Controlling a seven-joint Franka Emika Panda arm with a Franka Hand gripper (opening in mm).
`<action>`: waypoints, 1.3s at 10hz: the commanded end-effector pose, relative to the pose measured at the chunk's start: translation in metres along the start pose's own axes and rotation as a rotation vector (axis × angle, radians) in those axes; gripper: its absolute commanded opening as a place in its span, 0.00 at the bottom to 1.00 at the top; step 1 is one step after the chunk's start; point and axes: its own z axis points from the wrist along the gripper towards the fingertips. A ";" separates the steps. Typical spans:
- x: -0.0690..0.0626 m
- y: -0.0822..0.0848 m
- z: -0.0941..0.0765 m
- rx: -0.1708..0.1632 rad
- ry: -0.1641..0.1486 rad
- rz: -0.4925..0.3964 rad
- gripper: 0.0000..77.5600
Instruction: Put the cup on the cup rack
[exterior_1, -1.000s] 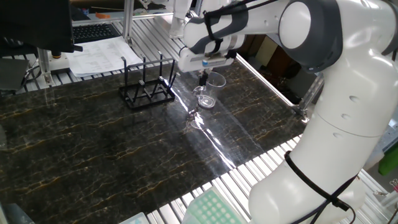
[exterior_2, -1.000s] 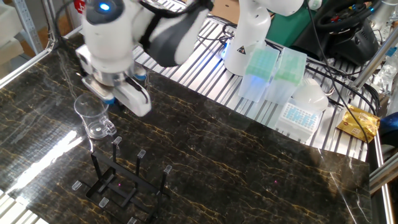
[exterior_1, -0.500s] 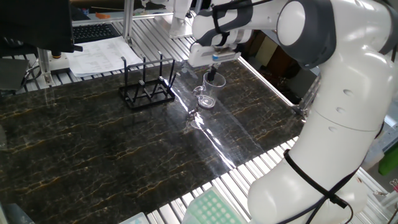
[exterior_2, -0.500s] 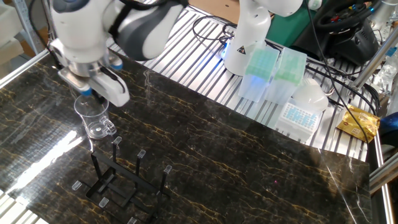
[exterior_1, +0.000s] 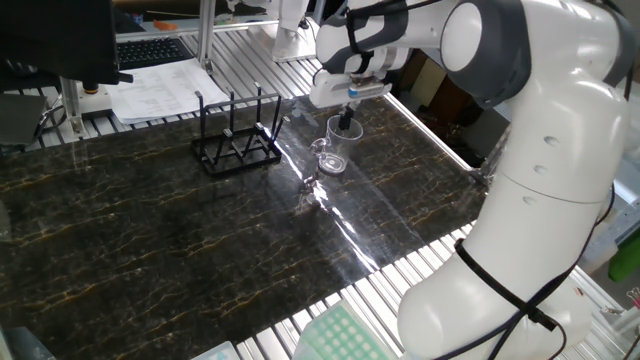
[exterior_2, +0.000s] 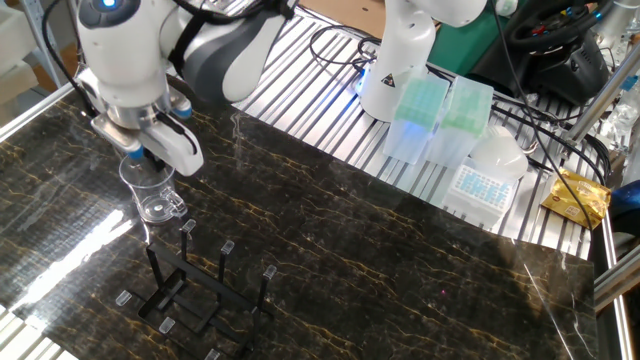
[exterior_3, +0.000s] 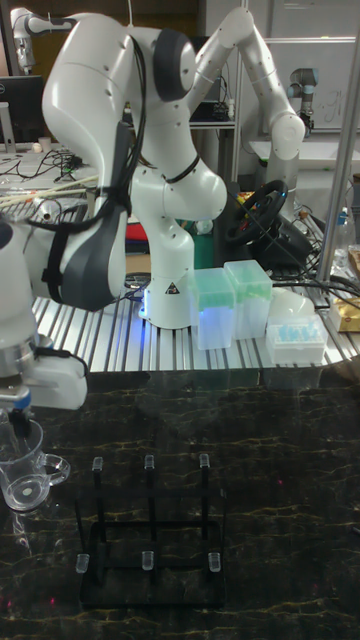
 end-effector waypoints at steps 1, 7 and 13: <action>0.003 0.000 0.014 -0.008 -0.003 -0.004 0.00; 0.039 0.022 0.025 -0.051 0.022 0.023 0.00; 0.070 0.071 0.016 -0.042 0.047 0.119 0.00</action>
